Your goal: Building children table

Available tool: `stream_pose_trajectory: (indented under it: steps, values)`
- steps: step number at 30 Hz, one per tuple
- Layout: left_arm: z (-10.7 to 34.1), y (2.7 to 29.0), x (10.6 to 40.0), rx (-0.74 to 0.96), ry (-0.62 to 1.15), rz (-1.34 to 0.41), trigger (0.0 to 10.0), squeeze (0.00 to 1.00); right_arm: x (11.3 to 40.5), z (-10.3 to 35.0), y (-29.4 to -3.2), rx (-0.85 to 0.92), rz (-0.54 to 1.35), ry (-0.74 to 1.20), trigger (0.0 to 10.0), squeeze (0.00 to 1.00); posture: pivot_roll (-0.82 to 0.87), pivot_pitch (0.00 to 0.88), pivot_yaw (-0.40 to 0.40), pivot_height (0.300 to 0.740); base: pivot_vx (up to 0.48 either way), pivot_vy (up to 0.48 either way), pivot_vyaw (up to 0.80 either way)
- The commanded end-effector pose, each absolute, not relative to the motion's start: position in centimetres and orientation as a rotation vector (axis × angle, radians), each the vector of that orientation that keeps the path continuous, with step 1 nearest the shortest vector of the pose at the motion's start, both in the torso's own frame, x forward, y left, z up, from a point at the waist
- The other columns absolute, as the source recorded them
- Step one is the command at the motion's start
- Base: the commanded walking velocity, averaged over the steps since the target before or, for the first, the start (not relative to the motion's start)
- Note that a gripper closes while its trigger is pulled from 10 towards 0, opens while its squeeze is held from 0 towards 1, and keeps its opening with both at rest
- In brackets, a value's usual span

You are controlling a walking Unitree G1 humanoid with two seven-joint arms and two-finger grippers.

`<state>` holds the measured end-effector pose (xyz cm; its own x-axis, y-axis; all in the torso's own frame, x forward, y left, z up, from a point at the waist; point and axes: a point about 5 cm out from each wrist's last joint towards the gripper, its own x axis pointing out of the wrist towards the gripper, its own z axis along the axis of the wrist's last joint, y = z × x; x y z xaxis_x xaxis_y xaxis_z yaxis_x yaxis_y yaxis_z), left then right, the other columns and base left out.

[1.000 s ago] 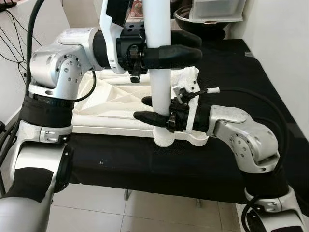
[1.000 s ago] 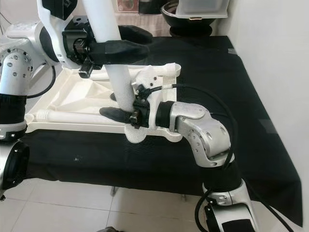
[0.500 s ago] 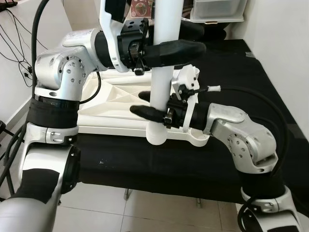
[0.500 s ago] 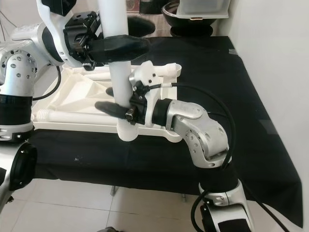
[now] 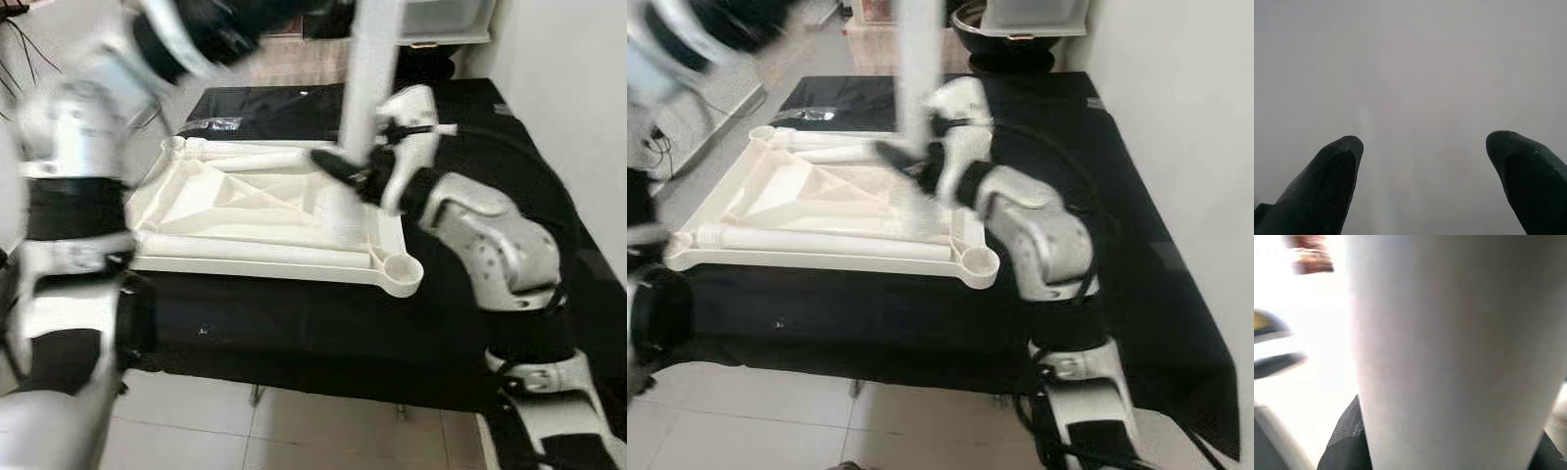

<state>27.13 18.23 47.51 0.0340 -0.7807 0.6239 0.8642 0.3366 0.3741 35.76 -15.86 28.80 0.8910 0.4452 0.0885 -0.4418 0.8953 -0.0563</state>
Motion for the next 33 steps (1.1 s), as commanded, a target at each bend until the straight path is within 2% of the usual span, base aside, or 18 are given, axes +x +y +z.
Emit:
stream_pose_trajectory:
  steps: [1,5,8,9,10,11,12,13,14,15,19,20,24,26,29,33]
  values:
    - [47.1,19.1,25.8,-0.108,-0.866,-1.23,10.0,1.0,36.2,30.4,-16.9,-0.041,0.388,-0.178,0.0,0.0,0.03,0.156,0.01,0.74,0.0,0.0,0.0]
    - [41.3,18.4,25.8,-0.106,-0.638,-1.187,10.0,1.0,36.6,31.1,-19.2,-0.059,0.327,-0.207,0.0,0.0,0.04,0.196,0.006,0.74,0.0,0.0,0.0]
    - [39.0,17.8,26.0,-0.132,-0.563,-1.176,10.0,1.0,36.5,31.3,-19.5,-0.045,0.333,-0.225,0.0,0.0,0.04,0.211,0.007,0.74,0.0,0.0,0.0]
    - [37.6,17.4,25.9,-0.155,-0.515,-1.165,10.0,1.0,36.5,31.5,-19.7,-0.035,0.337,-0.24,0.5,0.0,0.04,0.215,0.008,0.74,0.0,0.0,0.0]
    - [37.6,17.4,25.9,-0.155,-0.515,-1.165,10.0,1.0,36.5,31.5,-19.7,-0.035,0.337,-0.24,0.5,0.0,0.04,0.215,0.008,0.74,0.0,0.0,0.0]
    - [34.6,16.1,25.7,-0.144,-0.411,-1.161,10.0,0.32,36.0,31.9,-19.4,-0.006,0.417,-0.281,3.8,0.0,0.04,0.234,0.01,0.74,0.0,0.0,0.0]
    - [32.0,15.1,25.1,-0.123,-0.322,-1.158,10.0,0.0,35.6,32.2,-19.1,0.017,0.485,-0.31,5.7,0.0,0.04,0.245,0.011,0.74,0.0,0.0,0.0]
    - [32.0,15.1,25.1,-0.123,-0.322,-1.158,10.0,0.0,35.6,32.2,-19.1,0.017,0.485,-0.31,5.7,0.0,0.04,0.245,0.011,0.74,0.0,0.0,0.0]
    - [29.1,13.9,24.2,-0.113,-0.219,-1.167,10.0,0.0,35.1,32.0,-18.7,0.037,0.554,-0.318,10.0,0.0,0.04,0.258,0.017,0.74,0.0,0.0,0.0]
    - [26.1,12.9,23.0,-0.096,-0.122,-1.173,10.0,0.0,34.4,31.4,-18.3,0.027,0.624,-0.315,10.0,0.0,0.04,0.274,0.024,0.74,0.0,0.0,0.0]
    - [22.9,12.0,21.1,-0.113,-0.013,-1.15,10.0,0.0,33.3,30.2,-17.6,-0.009,0.726,-0.302,10.0,0.0,0.04,0.288,0.028,0.74,0.0,0.0,0.0]
    - [20.3,11.5,18.7,-0.197,0.087,-1.1,10.0,0.0,32.0,29.0,-16.5,-0.014,0.864,-0.315,10.0,0.0,0.04,0.307,0.043,0.74,0.0,0.0,0.0]
    - [18.4,10.9,16.6,-0.186,0.153,-1.038,10.0,0.0,31.5,28.7,-15.7,0.042,0.938,-0.346,10.0,0.0,0.06,0.322,0.047,0.74,0.0,0.0,0.0]
    - [18.0,10.8,16.3,-0.16,0.158,-1.012,10.0,0.0,31.4,28.7,-15.6,0.051,0.949,-0.351,10.0,0.0,0.06,0.324,0.048,0.74,0.0,0.0,0.0]
    - [16.7,11.1,15.7,0.005,0.142,-0.902,10.0,0.0,30.8,28.3,-15.1,0.057,1.03,-0.346,10.0,0.0,0.06,0.341,0.054,0.74,0.0,0.0,0.0]
    - [16.5,11.8,16.2,0.026,0.113,-0.785,10.0,0.0,30.2,28.0,-14.8,0.041,1.095,-0.332,10.0,0.0,0.06,0.363,0.057,0.74,0.0,0.0,0.0]
